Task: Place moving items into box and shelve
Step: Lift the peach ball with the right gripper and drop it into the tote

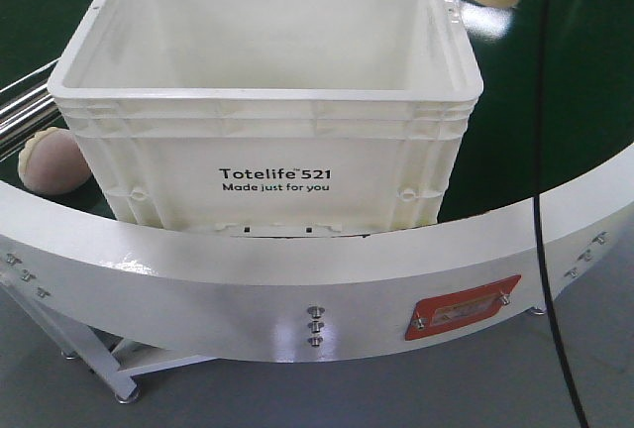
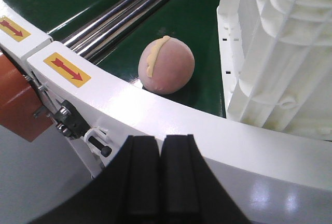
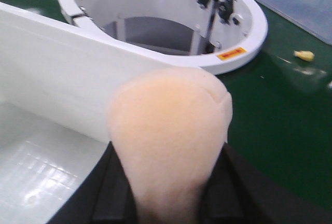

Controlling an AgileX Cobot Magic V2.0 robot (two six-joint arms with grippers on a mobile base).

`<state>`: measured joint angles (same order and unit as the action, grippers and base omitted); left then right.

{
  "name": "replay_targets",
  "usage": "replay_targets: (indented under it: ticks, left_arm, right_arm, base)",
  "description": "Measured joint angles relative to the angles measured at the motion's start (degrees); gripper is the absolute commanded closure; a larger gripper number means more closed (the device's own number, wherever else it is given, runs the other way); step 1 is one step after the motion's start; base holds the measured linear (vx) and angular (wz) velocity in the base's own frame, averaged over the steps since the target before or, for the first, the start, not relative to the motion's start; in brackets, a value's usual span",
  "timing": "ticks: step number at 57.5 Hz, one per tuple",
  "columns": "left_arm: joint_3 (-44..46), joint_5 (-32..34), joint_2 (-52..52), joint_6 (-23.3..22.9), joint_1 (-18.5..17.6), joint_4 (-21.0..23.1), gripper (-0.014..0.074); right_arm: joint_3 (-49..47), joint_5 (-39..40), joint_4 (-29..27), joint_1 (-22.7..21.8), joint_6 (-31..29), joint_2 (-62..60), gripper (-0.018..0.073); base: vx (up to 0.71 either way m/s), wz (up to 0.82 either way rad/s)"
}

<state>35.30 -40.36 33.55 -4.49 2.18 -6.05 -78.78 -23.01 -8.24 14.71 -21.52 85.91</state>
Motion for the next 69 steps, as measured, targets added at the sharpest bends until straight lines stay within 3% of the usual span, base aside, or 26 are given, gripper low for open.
replay_targets:
  ticks: [8,9,23,29,44,54,59,69]
  left_arm:
    - [0.0,0.0,0.0,0.0,0.0,0.0,0.061]
    - [0.0,0.0,0.0,0.0,0.0,0.0,0.061]
    - [0.0,0.0,0.0,0.0,0.0,0.0,0.061]
    - [0.0,0.0,0.0,0.0,0.0,0.0,0.061]
    - [0.0,0.0,0.0,0.0,0.0,0.0,0.061]
    - [0.0,0.0,0.0,0.0,0.0,0.0,0.061]
    - [0.0,0.0,0.0,0.0,0.0,0.0,0.061]
    - [0.0,-0.02,0.0,0.0,0.0,0.0,0.061]
  right_arm:
    - [0.0,3.83,-0.4,7.1,-0.04,2.31,0.0279]
    - [0.0,8.71,-0.69,12.7,-0.04,6.7,0.0247]
    - [0.06,11.42,-2.61,14.21,-0.04,12.65,-0.0059]
    - [0.06,11.63,-2.58,14.15,-0.04,13.43,-0.011]
    - [0.06,11.14,-2.35,14.15,-0.1,9.69,-0.0059]
    - [0.06,3.27,-2.35,14.15,0.56,0.88,0.0012]
    - [0.06,-3.27,-1.48,14.15,4.07,-3.53,0.0024]
    - [0.06,-16.16,6.1,14.15,15.03,-10.64,0.0024]
  base:
    - [0.0,0.0]
    - [0.0,0.0]
    - [0.0,0.0]
    - [0.0,0.0]
    - [0.0,0.0]
    - [0.0,0.0]
    - [0.0,0.0]
    - [0.0,0.0]
